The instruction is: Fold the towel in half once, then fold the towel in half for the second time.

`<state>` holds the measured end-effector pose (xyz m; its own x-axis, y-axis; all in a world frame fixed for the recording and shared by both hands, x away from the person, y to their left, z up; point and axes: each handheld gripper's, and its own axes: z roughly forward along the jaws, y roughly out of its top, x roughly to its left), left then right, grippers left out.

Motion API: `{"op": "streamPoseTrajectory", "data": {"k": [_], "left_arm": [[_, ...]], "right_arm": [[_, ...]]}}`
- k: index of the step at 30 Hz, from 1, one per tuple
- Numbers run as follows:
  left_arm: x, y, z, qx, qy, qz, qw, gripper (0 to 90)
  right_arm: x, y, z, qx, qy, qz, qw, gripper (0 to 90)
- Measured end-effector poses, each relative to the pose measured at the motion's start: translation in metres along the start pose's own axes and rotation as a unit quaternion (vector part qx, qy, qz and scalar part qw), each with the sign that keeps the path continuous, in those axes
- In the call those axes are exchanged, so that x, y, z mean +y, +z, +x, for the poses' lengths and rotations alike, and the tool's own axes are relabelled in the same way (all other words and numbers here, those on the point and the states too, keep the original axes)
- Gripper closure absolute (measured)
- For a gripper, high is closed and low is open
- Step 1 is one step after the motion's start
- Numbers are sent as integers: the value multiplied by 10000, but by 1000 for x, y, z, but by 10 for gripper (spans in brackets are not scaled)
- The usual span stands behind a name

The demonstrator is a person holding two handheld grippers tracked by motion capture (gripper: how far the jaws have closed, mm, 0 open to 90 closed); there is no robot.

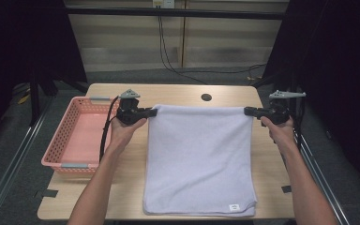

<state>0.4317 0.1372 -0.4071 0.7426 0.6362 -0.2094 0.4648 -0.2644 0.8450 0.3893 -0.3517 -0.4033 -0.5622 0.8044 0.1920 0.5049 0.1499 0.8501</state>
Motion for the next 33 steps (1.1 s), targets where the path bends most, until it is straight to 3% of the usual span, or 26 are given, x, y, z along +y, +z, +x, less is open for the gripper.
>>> {"op": "streamPoseTrajectory", "data": {"k": [9,13,15,16,19,20,26,29,33], "left_arm": [[12,5,9,44,-35,-127,9999,833],[15,4,7,9,-27,-202,9998,833],[13,3,3,9,95,-135,9999,832],[12,3,1,-39,53,-201,9998,832],[6,-2,-5,-87,-43,-282,9996,832],[4,-4,-8,-54,27,-208,9998,831],[-5,-19,-21,-136,160,-316,9993,830],[-14,-29,-27,-194,147,-408,9989,828],[-29,-36,-34,-250,210,-356,9988,828]], "right_arm": [[15,7,-11,-184,108,-39,9998,854],[21,7,-12,-188,154,-128,9996,854],[20,4,-8,-129,59,-153,9998,855],[19,2,-7,-118,30,-146,9998,855],[13,-7,-6,29,123,-267,9996,855],[9,-11,-6,125,197,-357,9991,855],[-4,-33,11,312,29,-400,9987,855],[-8,-43,23,365,-61,-281,9989,855],[-18,-51,33,421,-157,-150,9989,855]]}}
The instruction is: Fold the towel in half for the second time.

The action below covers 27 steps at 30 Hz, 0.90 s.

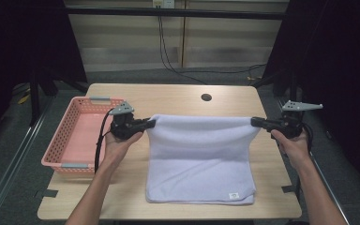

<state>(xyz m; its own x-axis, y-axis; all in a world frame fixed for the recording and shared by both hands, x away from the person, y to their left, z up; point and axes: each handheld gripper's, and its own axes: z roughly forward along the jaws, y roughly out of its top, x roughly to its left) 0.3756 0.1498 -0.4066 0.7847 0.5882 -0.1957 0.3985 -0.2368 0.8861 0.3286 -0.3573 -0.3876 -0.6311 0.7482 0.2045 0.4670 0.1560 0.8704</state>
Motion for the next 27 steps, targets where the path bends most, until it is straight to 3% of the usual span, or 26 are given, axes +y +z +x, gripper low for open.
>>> {"op": "streamPoseTrajectory", "data": {"k": [4,10,11,14,17,18,22,24,27], "left_arm": [[-15,-10,-12,-173,-5,15,9998,825],[-28,-24,-28,-266,106,124,9995,825],[-30,-25,-30,-290,89,126,9995,824],[-43,-30,-39,-352,-15,229,9991,826],[-53,-32,-45,-351,12,341,9988,825],[-63,-34,-50,-436,35,460,9980,824],[-82,-37,-57,-508,86,726,9960,812],[-91,-38,-61,-565,160,977,9935,803],[-104,-43,-67,-658,225,1167,9907,796]], "right_arm": [[-9,-3,8,52,-36,45,10000,855],[-26,-15,24,166,-177,166,9996,854],[-33,-20,32,238,-237,177,9993,854],[-46,-27,43,291,-278,255,9989,854],[-58,-31,49,306,-282,318,9986,853],[-74,-33,54,328,-242,419,9983,853],[-100,-34,63,398,-214,725,9963,847],[-110,-35,68,420,-256,910,9946,842],[-120,-38,74,453,-331,1097,9924,826]]}}
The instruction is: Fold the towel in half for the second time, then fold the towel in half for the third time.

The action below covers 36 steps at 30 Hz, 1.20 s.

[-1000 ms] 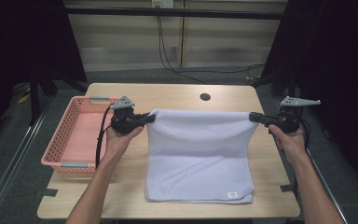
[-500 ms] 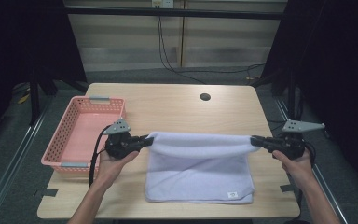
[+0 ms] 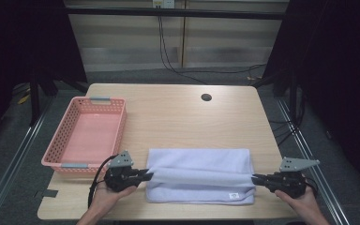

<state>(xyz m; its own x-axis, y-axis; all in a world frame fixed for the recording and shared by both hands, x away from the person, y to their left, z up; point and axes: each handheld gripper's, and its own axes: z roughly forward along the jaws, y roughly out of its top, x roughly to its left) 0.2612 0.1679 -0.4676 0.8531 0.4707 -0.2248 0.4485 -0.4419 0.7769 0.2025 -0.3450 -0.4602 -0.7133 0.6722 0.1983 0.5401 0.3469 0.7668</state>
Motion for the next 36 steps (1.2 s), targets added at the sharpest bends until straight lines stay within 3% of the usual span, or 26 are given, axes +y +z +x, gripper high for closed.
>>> {"op": "streamPoseTrajectory", "data": {"k": [2,3,6,10,12,13,15,17,19,20,24,26,30,33,34,36], "left_arm": [[-4,-1,-2,-10,-9,53,10000,791],[-11,-3,-5,-79,-25,249,9997,777],[-20,-5,-11,-149,10,417,9990,758],[-26,-13,-12,-218,-88,350,9991,702],[-28,-23,-8,-160,-207,94,9996,600],[-27,-26,-6,-70,-281,-15,9996,550],[-25,-27,-4,-8,-298,-47,9995,504],[-13,-20,3,174,-329,-66,9993,493],[-9,-14,5,200,-334,-36,9992,488],[-1,-2,13,223,-325,50,9992,502],[8,14,26,257,-311,134,9991,532],[12,27,38,430,-276,217,9985,510],[14,37,40,498,-311,312,9978,510],[12,44,37,467,-279,511,9972,482],[11,47,35,447,-287,627,9966,482],[10,50,31,566,-183,639,9962,481]], "right_arm": [[-2,-1,2,25,-38,81,10000,821],[-6,-3,6,63,-86,228,9997,812],[-10,-4,11,110,-153,352,9992,783],[-12,-6,17,190,-211,500,9983,735],[-12,-12,18,208,-68,344,9992,630],[-11,-14,18,133,-2,219,9997,571],[-7,-16,16,-57,124,-6,9999,571],[-1,-12,12,-274,165,-67,9995,543],[2,-7,10,-382,215,-57,9990,512],[6,7,6,-564,265,53,9980,489],[11,28,-4,-793,266,314,9960,436],[13,42,-19,-992,403,484,9931,380],[13,50,-29,-984,456,605,9923,377],[12,60,-26,-1065,349,844,9901,412],[11,61,-24,-1075,314,834,9902,440],[10,59,-22,-1063,240,830,9906,600]]}}
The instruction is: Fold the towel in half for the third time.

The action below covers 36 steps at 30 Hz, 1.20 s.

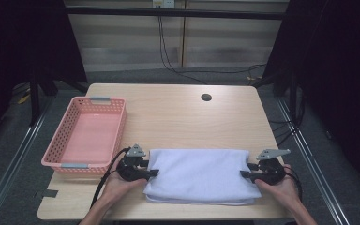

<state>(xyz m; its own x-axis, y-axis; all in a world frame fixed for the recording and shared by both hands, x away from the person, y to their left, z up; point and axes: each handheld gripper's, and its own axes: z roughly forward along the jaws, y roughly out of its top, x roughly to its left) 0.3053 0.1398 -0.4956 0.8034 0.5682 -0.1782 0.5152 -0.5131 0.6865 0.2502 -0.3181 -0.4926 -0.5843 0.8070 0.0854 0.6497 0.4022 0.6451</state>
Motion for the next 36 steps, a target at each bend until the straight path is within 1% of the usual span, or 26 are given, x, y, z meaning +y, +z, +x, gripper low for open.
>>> {"op": "streamPoseTrajectory", "data": {"k": [2,4,7,8,9,10,11,12,13,14,15,16,17,18,19,21,23,24,25,29,30,31,32,34,35,36], "left_arm": [[1,2,-1,24,-69,-27,10000,468],[2,3,-3,8,-83,9,10000,442],[8,9,-11,-215,14,81,9997,423],[8,9,-11,-215,14,81,9997,424],[11,12,-11,-268,-25,76,9996,423],[14,13,-12,-184,-2,100,9998,419],[16,11,-12,-139,19,55,9999,405],[19,10,-10,-188,-75,-32,9998,390],[21,10,-8,-228,-168,-97,9996,376],[25,9,-6,-217,-173,-71,9996,351],[28,9,-4,-193,-148,-115,9996,332],[28,9,-4,-193,-148,-115,9996,331],[33,9,-1,-148,-176,-226,9995,331],[38,10,2,-151,-158,-192,9996,331],[43,14,8,-82,-251,-318,9991,330],[47,18,11,-100,-280,-288,9991,320],[49,21,14,-124,-275,-322,9990,321],[49,21,14,-124,-275,-322,9990,324],[48,22,17,-146,-366,-389,9985,314],[49,19,25,-105,-517,-539,9972,307],[49,20,26,-95,-544,-546,9970,304],[49,20,26,-95,-544,-546,9970,304],[49,21,28,-67,-543,-519,9972,304],[48,21,28,-57,-569,-488,9972,302],[47,21,28,-49,-543,-453,9975,301],[46,21,28,-24,-568,-447,9974,301]], "right_arm": [[-2,-1,2,-27,-120,-48,9999,658],[-3,-2,1,-68,-85,-29,9999,668],[-7,-7,-11,-145,100,-38,9998,678],[-7,-7,-11,-145,100,-38,9998,678],[-10,-11,-16,-231,180,-45,9996,666],[-10,-12,-15,-251,175,-34,9995,639],[-11,-15,-14,-341,153,-79,9993,576],[-10,-20,-10,-428,170,-181,9988,517],[-9,-27,-6,-329,199,-335,9987,502],[-7,-34,2,-259,97,-447,9986,487],[-5,-39,11,-222,17,-502,9985,471],[-5,-39,11,-222,17,-502,9985,471],[-4,-43,22,-127,-72,-542,9984,460],[-1,-45,37,-15,-240,-557,9982,446],[4,-42,58,146,-318,-612,9975,423],[13,-31,79,605,-372,-669,9952,402],[25,-12,103,1039,-530,-595,9914,393],[25,-12,103,1039,-530,-595,9914,393],[37,4,119,1323,-703,-480,9876,382],[66,37,153,2033,-948,-344,9739,392],[73,46,160,2142,-1027,-332,9708,393],[73,46,160,2142,-1027,-332,9708,393],[86,66,175,2391,-1161,-257,9637,409],[89,72,180,2437,-1180,-233,9624,426],[97,88,190,2621,-1213,-175,9572,486],[99,94,194,2624,-1264,-180,9565,484]]}}
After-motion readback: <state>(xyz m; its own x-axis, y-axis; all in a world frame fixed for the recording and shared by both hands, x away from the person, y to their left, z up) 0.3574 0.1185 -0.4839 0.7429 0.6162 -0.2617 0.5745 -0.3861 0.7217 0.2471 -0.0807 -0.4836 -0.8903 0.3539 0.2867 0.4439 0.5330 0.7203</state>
